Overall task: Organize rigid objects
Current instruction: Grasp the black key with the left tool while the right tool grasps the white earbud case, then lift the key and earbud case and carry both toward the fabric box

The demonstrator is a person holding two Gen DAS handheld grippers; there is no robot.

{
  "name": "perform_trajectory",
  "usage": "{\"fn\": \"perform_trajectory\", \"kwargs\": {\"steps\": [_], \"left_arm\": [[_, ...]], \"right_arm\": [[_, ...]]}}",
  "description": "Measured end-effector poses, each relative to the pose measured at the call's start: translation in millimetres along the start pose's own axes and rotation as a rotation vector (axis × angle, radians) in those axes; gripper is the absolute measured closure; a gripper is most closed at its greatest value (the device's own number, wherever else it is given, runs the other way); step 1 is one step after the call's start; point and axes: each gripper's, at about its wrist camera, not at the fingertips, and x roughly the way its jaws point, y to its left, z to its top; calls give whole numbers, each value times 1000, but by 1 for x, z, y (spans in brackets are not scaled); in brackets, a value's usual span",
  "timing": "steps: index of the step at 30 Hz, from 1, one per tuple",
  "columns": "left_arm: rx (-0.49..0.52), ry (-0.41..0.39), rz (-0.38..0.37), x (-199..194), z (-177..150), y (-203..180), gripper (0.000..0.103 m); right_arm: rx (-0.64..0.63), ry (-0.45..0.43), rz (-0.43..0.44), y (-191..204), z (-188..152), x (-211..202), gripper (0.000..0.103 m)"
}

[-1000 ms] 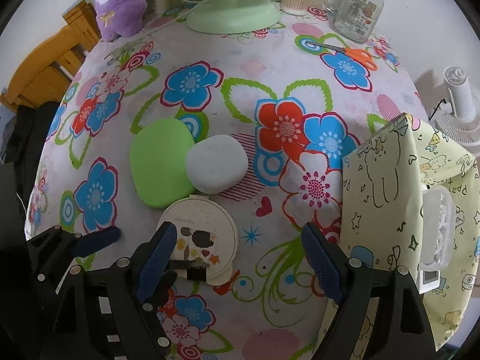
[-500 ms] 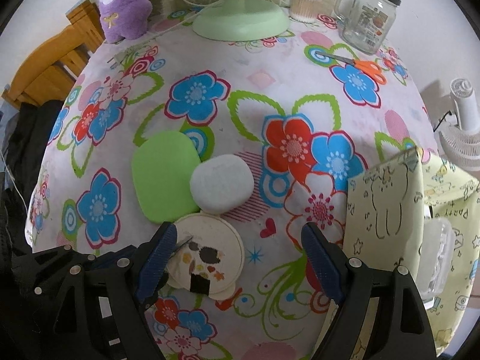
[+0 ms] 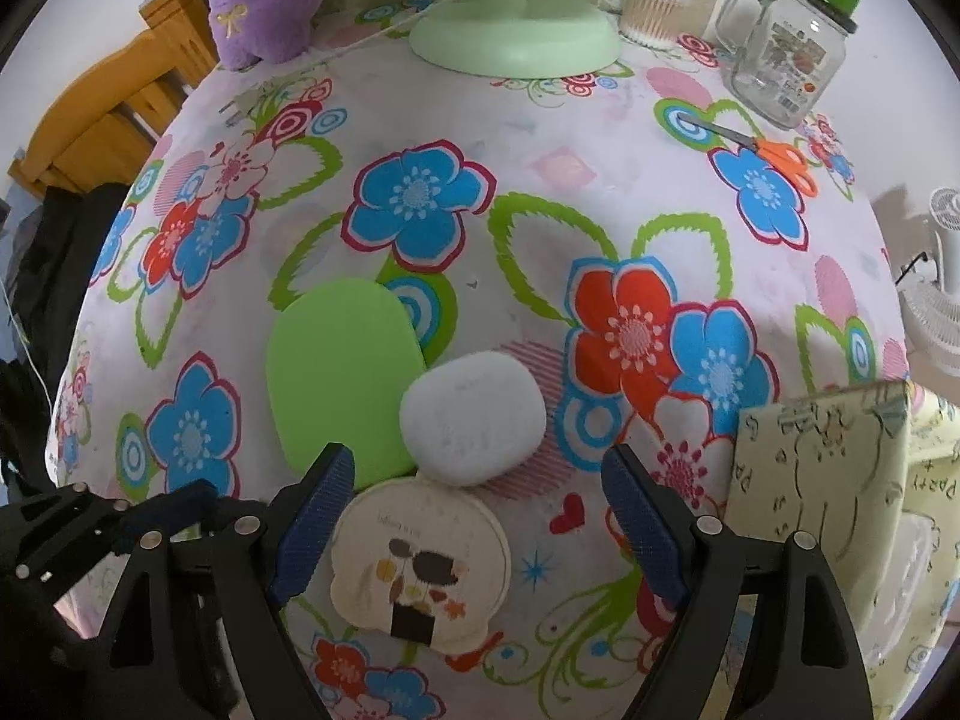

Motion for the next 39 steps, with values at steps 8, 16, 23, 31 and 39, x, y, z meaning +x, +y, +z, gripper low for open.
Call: {"fn": "perform_trajectory", "kwargs": {"steps": [8, 16, 23, 31, 39], "left_arm": [[-40, 6, -4, 6, 8, 7, 71], [-37, 4, 3, 9, 15, 5, 71], [-23, -2, 12, 7, 12, 4, 71], [-5, -6, 3, 1, -4, 2, 71], [10, -22, 3, -10, -21, 4, 71]], "right_arm": [[0, 18, -6, -1, 7, 14, 37], [-4, 25, -4, -1, 6, 17, 45], [4, 25, 0, -1, -8, 8, 45], [21, 6, -2, 4, -32, -9, 45], [59, -7, -6, 15, -57, -23, 45]]}}
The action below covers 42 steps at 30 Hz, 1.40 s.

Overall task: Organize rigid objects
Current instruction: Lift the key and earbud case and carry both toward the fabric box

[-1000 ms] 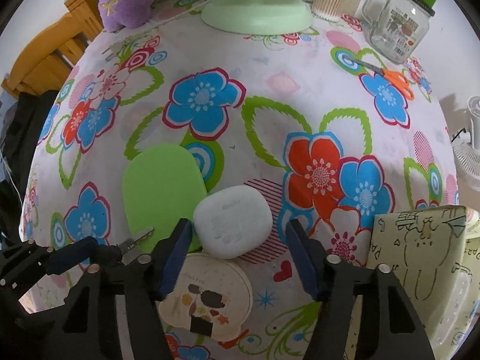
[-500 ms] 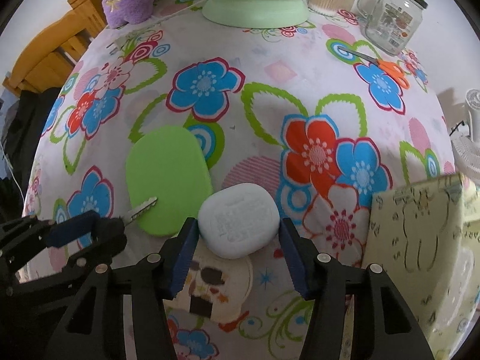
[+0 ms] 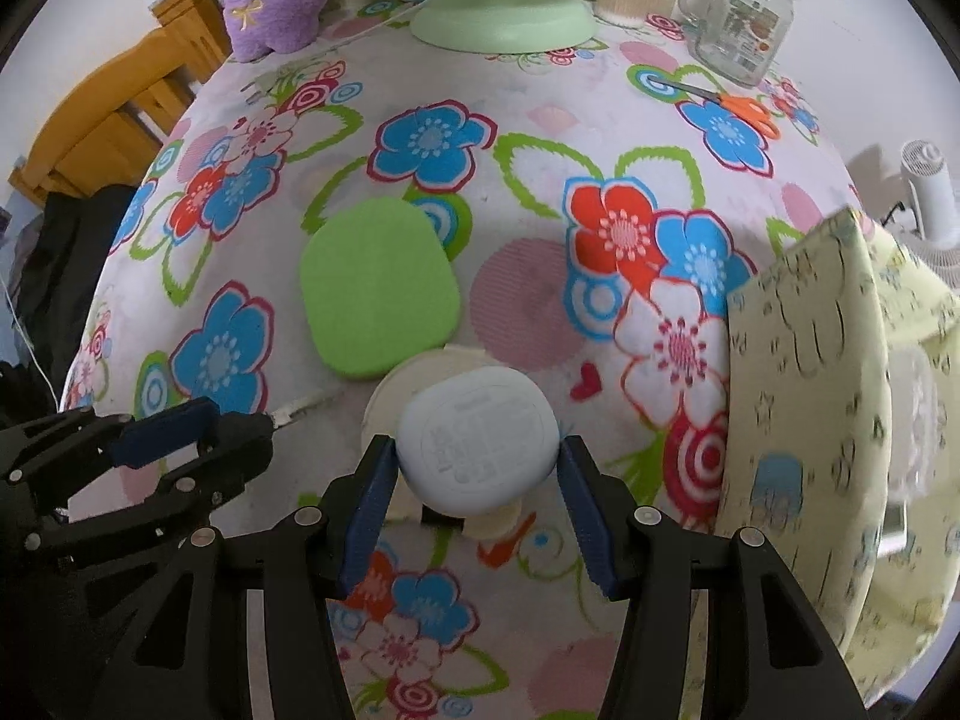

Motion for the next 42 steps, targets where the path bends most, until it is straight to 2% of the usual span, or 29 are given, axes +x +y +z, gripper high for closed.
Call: {"fn": "perform_trajectory", "kwargs": {"steps": [16, 42], "left_arm": [[85, -48, -28, -38, -24, -8, 71], [198, -145, -13, -105, -35, -24, 71]], "right_arm": [[86, -50, -40, 12, -39, -44, 45], [167, -157, -71, 24, -60, -113, 45]]}}
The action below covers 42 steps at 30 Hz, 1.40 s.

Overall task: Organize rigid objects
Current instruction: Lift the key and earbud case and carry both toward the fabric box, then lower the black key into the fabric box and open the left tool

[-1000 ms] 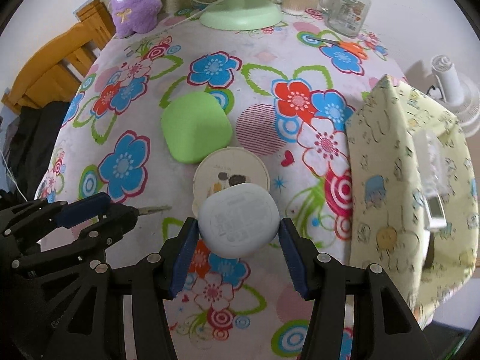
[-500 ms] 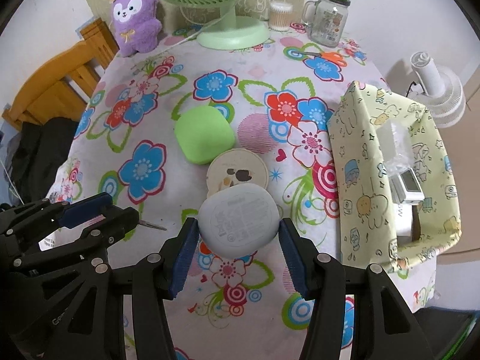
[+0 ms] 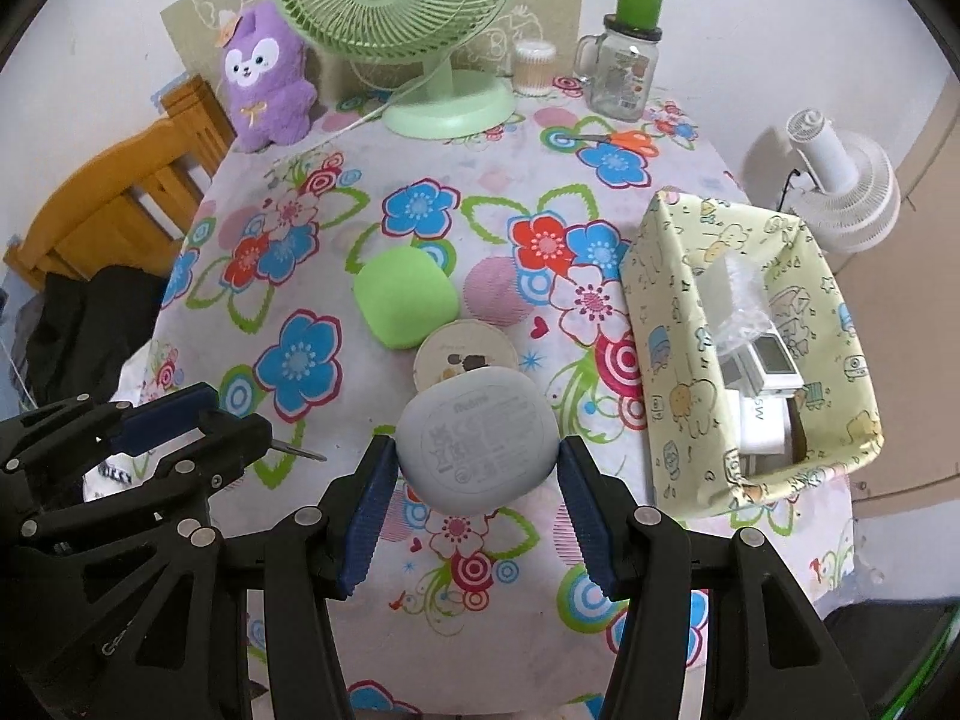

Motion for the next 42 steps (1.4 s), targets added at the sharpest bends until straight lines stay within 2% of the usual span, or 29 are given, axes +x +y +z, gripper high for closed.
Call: {"fn": "perform_trajectory", "kwargs": {"steps": [8, 16, 30, 42], "left_arm": [[11, -19, -4, -9, 4, -11, 71], [3, -14, 31, -13, 17, -39, 71], [-20, -41, 35, -15, 50, -101, 71], [40, -48, -6, -5, 70, -161, 71]], "right_arm": [[4, -32, 10, -10, 2, -9, 45], [-13, -31, 45, -34, 11, -10, 45], [-43, -47, 43, -103, 33, -28, 45], [17, -59, 4, -168, 31, -39, 45]]}}
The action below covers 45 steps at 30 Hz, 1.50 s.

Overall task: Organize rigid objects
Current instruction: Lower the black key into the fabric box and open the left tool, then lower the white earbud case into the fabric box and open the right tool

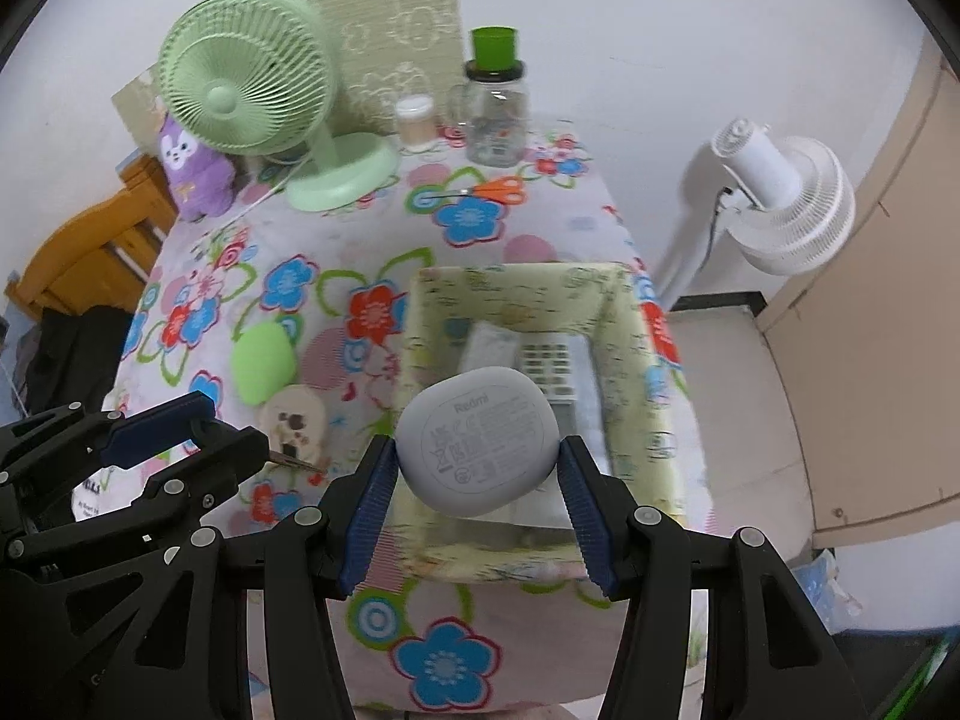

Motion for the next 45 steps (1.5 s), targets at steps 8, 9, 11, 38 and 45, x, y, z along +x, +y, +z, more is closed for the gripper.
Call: {"fn": "perform_trajectory", "kwargs": {"steps": [8, 9, 11, 38, 45], "left_arm": [[38, 9, -34, 15, 13, -39, 71], [37, 12, -43, 17, 14, -42, 71], [32, 14, -51, 22, 15, -49, 71], [-26, 116, 52, 87, 25, -58, 27], [-18, 114, 87, 75, 13, -45, 16]], "right_arm": [[47, 4, -20, -44, -5, -2, 45], [52, 9, -22, -49, -5, -1, 45], [67, 20, -19, -62, -5, 1, 45], [0, 109, -11, -98, -2, 51, 45], [-31, 94, 0, -85, -1, 46, 45]]}}
